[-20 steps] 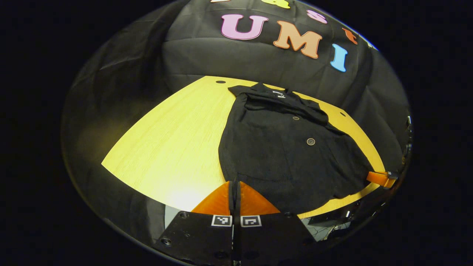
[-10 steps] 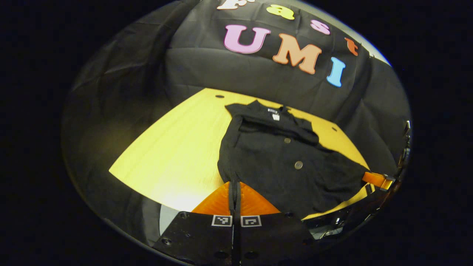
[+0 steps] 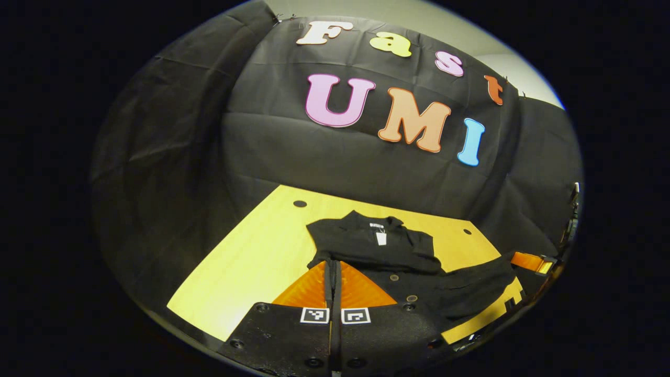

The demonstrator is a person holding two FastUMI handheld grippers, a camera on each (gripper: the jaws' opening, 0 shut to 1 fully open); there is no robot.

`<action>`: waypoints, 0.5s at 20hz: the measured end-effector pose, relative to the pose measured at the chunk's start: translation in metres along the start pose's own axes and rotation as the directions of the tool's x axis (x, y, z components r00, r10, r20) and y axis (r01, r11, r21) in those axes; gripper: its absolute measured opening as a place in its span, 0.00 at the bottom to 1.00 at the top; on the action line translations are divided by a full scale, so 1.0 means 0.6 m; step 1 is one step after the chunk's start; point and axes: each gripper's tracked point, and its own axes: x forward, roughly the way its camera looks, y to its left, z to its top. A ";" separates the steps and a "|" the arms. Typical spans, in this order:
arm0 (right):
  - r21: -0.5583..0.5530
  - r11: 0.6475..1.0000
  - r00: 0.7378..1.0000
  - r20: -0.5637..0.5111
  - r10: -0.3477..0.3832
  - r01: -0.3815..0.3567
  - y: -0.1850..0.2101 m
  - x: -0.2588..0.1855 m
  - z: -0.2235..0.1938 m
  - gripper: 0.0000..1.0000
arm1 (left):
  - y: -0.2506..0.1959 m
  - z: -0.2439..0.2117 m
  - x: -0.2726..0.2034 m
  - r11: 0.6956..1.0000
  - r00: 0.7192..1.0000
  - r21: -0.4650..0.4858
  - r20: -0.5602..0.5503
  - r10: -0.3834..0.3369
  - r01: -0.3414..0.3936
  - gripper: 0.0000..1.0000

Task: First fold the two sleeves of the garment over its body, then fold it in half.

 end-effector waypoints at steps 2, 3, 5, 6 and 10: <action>-0.013 1.000 1.000 0.011 0.011 -0.011 -0.001 0.020 0.029 0.03 | -0.004 0.018 0.024 1.000 1.000 0.001 0.012 0.001 -0.001 0.00; -0.013 1.000 1.000 0.017 0.015 -0.015 -0.003 0.031 0.043 0.00 | -0.006 0.027 0.035 1.000 1.000 0.005 0.016 0.003 -0.003 0.00; -0.007 1.000 1.000 0.019 0.024 -0.024 -0.004 0.049 0.062 0.00 | -0.009 0.041 0.059 1.000 1.000 0.015 0.019 0.004 -0.004 0.00; -0.006 1.000 0.999 0.023 0.026 -0.026 -0.007 0.059 0.073 0.02 | -0.009 0.048 0.074 1.000 1.000 0.022 0.019 0.007 -0.008 0.00; -0.008 0.999 0.999 0.028 0.033 -0.033 -0.021 0.104 0.114 0.02 | -0.017 0.082 0.125 0.999 0.999 0.036 0.038 0.007 -0.008 0.00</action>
